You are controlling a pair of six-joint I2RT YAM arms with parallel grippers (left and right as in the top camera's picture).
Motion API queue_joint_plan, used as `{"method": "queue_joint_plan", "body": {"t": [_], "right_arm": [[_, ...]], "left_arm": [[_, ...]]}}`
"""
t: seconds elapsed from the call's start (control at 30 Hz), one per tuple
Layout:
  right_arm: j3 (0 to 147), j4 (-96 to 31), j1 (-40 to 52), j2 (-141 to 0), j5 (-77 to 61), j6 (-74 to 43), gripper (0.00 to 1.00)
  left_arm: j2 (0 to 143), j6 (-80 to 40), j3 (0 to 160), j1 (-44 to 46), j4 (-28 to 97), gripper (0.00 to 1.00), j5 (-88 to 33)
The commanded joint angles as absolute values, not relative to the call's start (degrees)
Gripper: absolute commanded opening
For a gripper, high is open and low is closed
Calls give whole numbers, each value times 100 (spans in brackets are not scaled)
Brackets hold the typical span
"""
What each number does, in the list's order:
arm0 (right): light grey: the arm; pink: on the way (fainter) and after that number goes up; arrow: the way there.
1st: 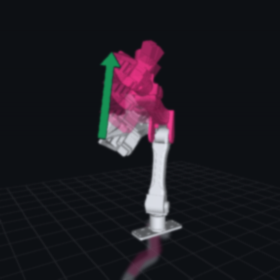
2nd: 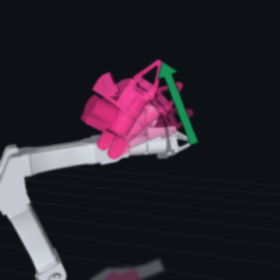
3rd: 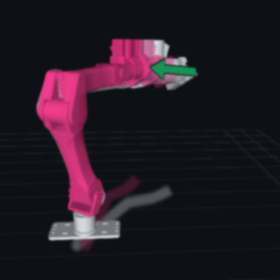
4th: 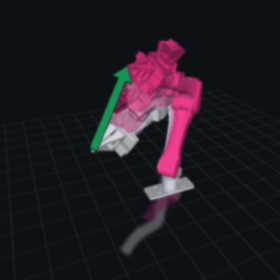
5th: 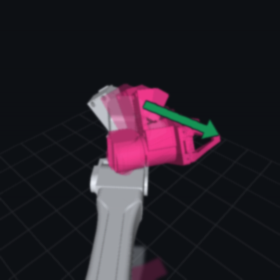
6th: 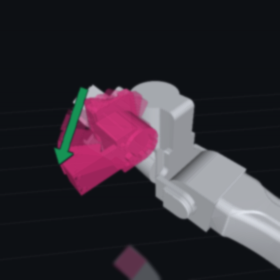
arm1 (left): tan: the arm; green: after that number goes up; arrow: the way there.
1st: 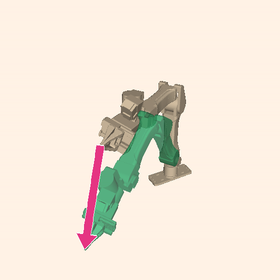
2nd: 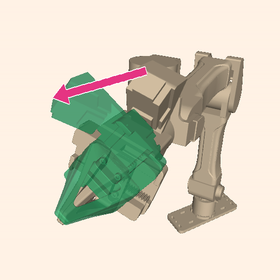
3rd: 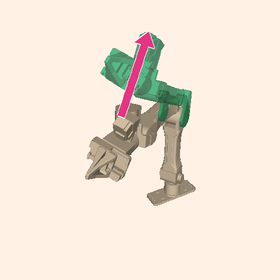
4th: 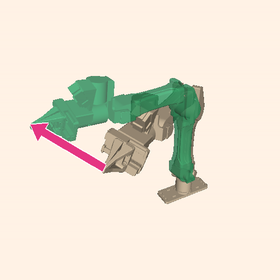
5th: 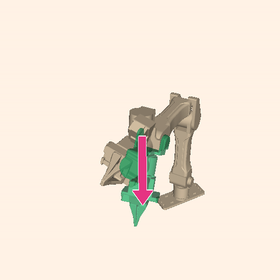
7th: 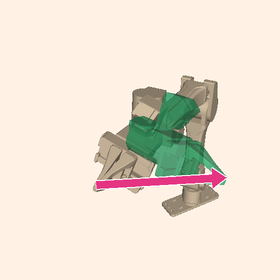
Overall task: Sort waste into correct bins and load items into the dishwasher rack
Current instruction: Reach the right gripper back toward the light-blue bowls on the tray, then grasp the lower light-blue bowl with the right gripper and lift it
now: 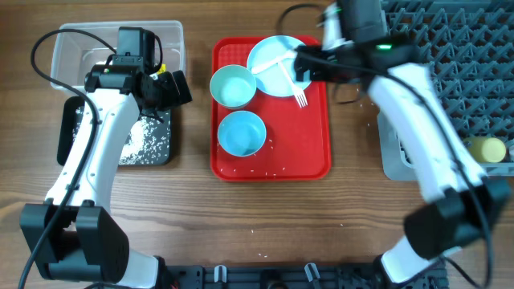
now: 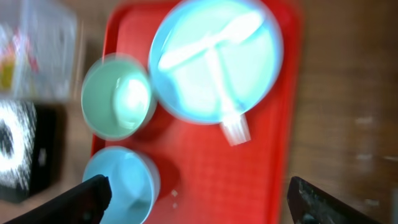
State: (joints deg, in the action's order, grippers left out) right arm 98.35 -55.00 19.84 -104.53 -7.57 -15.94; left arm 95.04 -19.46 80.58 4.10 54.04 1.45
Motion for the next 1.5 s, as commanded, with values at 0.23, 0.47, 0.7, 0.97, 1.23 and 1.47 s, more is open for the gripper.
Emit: {"method": "queue_joint_plan", "body": {"t": [0.23, 0.47, 0.7, 0.97, 1.23, 1.47], "right_arm": [[9839, -5443, 3094, -12392, -1433, -1479, 62], [9714, -5489, 3096, -12433, -1007, -1500, 24], [9714, -5494, 3089, -12433, -1009, -1522, 4], [9756, -5918, 2928, -11876, -464, -1522, 4], [9756, -6027, 1872, -9502, 4998, -1350, 4], [9754, -1914, 322, -10005, 5398, 1909, 4]], "left_arm": [[9559, -2018, 8058, 379, 5406, 100, 156], [9559, -2018, 8058, 379, 5406, 100, 156], [9559, -2018, 8058, 379, 5406, 100, 156], [9559, -2018, 8058, 379, 5406, 100, 156], [9559, -2018, 8058, 379, 5406, 100, 156], [9559, -2018, 8058, 379, 5406, 100, 156]]}}
